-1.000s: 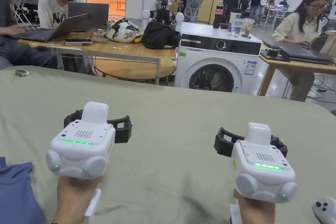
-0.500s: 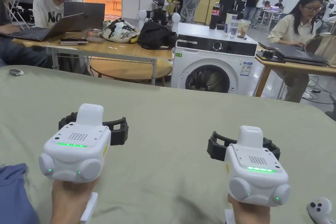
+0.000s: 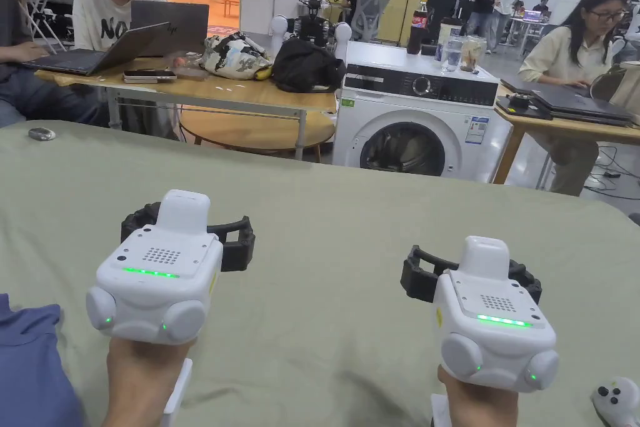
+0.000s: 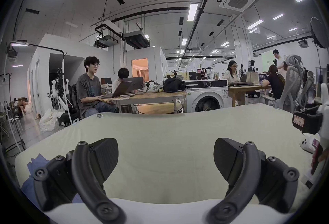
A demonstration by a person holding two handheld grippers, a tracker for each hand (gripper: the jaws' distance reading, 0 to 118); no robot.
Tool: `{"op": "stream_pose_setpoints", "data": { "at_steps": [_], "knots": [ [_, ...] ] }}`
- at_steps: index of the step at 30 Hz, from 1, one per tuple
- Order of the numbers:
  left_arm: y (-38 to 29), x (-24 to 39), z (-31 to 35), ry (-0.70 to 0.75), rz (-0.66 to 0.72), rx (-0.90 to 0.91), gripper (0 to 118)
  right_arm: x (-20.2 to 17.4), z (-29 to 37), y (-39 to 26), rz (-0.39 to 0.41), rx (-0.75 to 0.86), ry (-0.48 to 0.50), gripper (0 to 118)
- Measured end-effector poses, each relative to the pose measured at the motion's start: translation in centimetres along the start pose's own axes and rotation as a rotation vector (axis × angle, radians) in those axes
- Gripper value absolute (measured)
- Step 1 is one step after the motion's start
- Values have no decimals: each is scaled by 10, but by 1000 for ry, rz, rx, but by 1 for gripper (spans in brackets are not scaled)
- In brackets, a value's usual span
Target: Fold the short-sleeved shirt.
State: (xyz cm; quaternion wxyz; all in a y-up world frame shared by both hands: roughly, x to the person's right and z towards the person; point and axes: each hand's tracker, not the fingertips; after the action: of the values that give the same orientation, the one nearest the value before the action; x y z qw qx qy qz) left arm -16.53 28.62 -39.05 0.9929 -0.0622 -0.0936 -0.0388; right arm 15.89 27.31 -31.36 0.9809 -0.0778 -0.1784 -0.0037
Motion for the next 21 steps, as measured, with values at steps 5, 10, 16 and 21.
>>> {"op": "stream_pose_setpoints", "data": {
  "at_steps": [5,10,16,21],
  "knots": [
    [-5,-6,-6,-2,7,-24,109,3,-2,-2,3,-1,-12,118],
    [-7,-8,-7,-7,19,-49,107,3,-1,-1,-1,11,-25,118],
    [-4,-11,-4,-29,79,-46,75,-1,7,2,8,56,-2,88],
    [-1,-7,4,-22,49,9,9,-1,9,6,-7,69,-39,0]
  ]
}}
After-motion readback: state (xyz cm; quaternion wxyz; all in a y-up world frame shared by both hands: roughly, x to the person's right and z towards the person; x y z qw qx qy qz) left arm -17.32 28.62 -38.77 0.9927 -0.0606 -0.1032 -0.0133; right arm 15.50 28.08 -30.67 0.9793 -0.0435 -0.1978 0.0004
